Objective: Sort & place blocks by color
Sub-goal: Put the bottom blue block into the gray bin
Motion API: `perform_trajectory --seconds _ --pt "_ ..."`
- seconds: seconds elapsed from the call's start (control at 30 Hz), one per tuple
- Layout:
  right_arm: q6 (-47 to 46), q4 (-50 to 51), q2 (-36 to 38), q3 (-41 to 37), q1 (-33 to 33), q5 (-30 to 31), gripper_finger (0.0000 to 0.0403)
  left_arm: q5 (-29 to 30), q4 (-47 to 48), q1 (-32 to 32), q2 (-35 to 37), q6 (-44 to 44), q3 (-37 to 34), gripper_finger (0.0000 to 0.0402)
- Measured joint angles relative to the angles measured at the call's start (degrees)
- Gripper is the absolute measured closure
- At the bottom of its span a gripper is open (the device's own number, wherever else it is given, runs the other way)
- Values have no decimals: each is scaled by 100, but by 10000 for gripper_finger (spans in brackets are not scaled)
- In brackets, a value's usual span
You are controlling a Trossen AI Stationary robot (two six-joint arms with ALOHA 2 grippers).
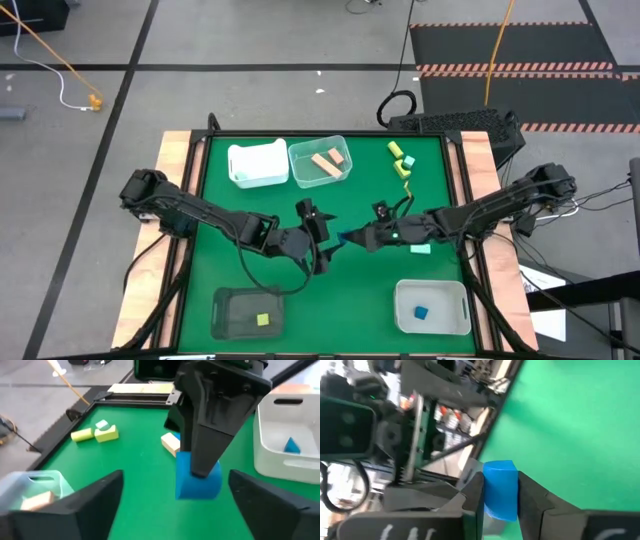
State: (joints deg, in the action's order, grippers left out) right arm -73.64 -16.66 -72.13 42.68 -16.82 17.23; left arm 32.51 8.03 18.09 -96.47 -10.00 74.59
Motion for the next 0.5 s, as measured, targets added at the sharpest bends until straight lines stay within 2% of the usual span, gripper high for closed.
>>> perform_trajectory --seconds 0.07,0.13,0.33,0.5 --pt "-3 483 229 0 -2 -118 340 0 53 8 0 -214 0 15" --pt "-29 843 473 0 -33 -360 340 0 160 9 0 -433 0 13" --pt "-165 1571 1037 0 -510 -1739 340 0 421 9 0 -1015 0 52" --pt "-837 2265 1252 0 -1280 -2355 340 -2 428 9 0 -1146 0 79"
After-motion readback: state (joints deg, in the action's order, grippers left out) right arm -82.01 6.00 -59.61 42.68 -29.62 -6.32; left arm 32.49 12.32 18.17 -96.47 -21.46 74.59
